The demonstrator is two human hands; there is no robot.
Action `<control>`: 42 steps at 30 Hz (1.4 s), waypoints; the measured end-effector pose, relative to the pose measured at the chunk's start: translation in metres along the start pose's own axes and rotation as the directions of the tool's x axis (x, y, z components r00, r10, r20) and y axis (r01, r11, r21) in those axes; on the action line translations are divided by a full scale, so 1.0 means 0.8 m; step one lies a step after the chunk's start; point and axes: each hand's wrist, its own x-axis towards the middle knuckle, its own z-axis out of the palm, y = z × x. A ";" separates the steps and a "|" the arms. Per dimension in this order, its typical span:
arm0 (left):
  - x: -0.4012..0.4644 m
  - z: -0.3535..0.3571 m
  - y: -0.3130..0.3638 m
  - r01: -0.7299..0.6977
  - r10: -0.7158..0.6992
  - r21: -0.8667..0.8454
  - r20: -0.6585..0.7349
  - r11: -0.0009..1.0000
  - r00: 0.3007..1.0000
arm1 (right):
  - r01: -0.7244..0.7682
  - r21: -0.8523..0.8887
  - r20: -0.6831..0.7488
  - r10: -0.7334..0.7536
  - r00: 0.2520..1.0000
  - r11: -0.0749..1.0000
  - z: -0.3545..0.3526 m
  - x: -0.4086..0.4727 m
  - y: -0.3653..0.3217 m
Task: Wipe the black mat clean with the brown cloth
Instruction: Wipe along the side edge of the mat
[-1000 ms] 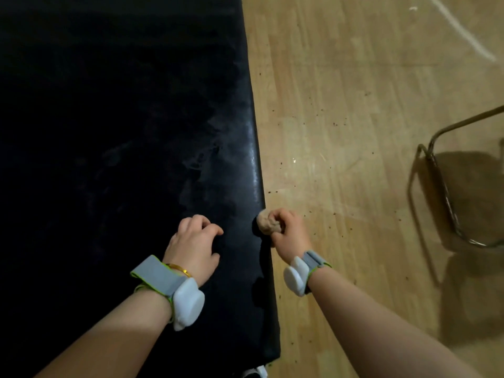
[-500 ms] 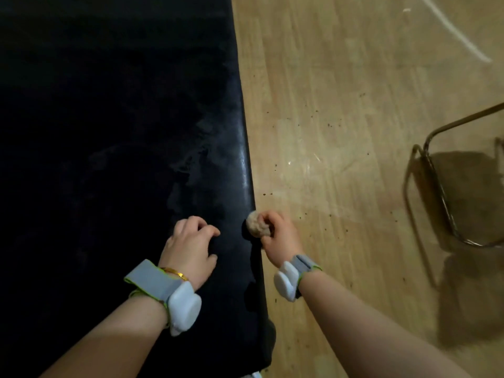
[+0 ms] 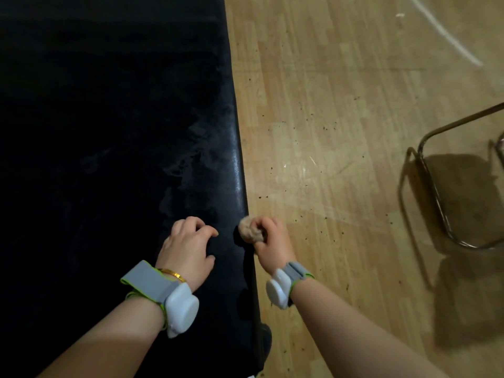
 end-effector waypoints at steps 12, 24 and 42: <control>0.004 0.002 0.013 -0.012 0.012 0.005 -0.005 1.000 1.000 | 0.038 0.007 -0.069 -0.038 0.997 0.999 0.000 0.030 -0.015; 0.003 0.004 0.013 -0.014 0.014 0.029 0.010 0.999 1.000 | 0.047 0.055 -0.086 -0.043 0.995 0.997 -0.001 0.051 -0.025; -0.004 0.014 0.027 -0.030 0.028 0.061 0.043 0.998 0.999 | 0.070 -0.047 -0.051 -0.072 0.996 0.996 0.009 -0.003 0.007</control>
